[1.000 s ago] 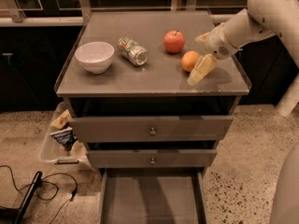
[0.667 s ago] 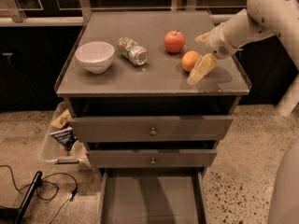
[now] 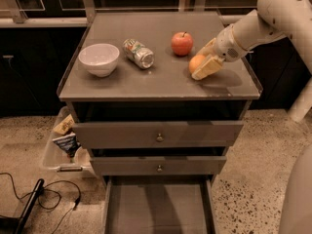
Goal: Place orange into bottom drawer
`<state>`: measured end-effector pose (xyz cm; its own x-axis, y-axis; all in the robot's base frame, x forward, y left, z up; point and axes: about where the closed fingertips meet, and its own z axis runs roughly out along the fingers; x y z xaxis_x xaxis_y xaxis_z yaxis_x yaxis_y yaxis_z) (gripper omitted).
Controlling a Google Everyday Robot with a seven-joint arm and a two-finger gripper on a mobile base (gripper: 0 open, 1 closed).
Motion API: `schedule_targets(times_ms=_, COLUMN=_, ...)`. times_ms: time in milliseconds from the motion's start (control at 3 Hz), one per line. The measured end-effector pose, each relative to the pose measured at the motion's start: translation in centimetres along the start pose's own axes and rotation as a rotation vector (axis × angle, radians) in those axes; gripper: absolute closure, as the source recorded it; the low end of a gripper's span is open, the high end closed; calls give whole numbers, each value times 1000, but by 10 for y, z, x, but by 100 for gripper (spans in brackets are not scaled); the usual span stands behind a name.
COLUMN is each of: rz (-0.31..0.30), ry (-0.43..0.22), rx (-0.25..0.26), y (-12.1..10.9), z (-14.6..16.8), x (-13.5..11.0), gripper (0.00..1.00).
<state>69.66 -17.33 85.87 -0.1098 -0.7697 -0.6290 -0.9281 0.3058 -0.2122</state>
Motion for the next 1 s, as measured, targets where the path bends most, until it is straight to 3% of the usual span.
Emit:
schedule_targets(times_ms=667, rz=0, ry=0, rx=0, y=0, z=0, x=0, gripper=89)
schedule_targets(times_ms=1000, rz=0, ry=0, rx=0, y=0, z=0, x=0, gripper=100)
